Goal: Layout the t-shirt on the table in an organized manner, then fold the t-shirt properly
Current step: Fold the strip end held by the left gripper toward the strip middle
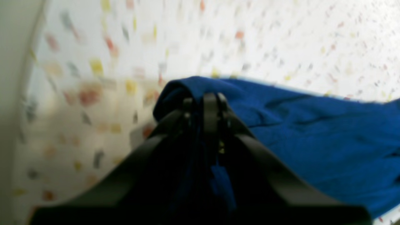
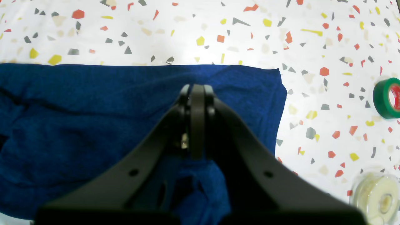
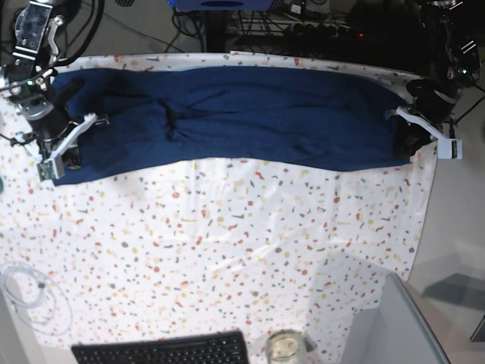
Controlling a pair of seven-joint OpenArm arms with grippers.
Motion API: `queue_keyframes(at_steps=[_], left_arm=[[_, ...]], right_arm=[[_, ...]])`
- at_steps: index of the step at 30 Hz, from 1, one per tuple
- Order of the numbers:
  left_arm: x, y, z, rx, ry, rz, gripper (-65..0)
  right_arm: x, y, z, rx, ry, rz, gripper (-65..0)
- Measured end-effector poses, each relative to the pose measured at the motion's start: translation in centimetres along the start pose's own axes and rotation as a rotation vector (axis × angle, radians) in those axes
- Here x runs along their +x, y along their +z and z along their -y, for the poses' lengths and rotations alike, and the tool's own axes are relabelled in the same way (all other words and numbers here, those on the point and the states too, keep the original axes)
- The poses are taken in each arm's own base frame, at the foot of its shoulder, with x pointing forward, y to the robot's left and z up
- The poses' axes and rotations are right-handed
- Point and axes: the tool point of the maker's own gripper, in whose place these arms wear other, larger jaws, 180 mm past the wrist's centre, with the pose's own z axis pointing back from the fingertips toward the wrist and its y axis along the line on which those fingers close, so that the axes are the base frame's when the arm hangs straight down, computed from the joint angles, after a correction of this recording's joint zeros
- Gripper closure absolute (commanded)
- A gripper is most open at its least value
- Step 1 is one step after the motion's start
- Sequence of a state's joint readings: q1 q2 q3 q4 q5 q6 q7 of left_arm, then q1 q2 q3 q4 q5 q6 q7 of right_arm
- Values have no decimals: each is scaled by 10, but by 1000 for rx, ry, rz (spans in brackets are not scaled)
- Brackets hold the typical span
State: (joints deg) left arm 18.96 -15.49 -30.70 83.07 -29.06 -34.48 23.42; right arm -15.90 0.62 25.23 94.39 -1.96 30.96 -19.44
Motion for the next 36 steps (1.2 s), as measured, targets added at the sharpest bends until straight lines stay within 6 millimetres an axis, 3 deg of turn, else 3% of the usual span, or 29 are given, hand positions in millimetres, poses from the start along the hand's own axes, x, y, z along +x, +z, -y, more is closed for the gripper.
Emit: queue_keyframes(at_steps=[4, 8, 17, 22, 31, 36], left_arm=[[1, 9, 23, 2, -24, 6, 0], [-12, 8, 67, -71, -31, -27, 0], [-33, -11, 151, -189, 33, -76, 0], [-37, -28, 212, -319, 27, -99, 0], [-55, -57, 271, -405, 5, -175, 0], [-68, -65, 287, -424, 23, -209, 0]], right_arm=[[0, 0, 0, 1, 0, 0, 0], [0, 0, 0, 0, 0, 0, 0], [1, 0, 1, -2, 2, 2, 0], [1, 0, 1, -2, 2, 1, 0], [1, 0, 2, -4, 1, 2, 0], [1, 0, 3, -6, 0, 1, 0]])
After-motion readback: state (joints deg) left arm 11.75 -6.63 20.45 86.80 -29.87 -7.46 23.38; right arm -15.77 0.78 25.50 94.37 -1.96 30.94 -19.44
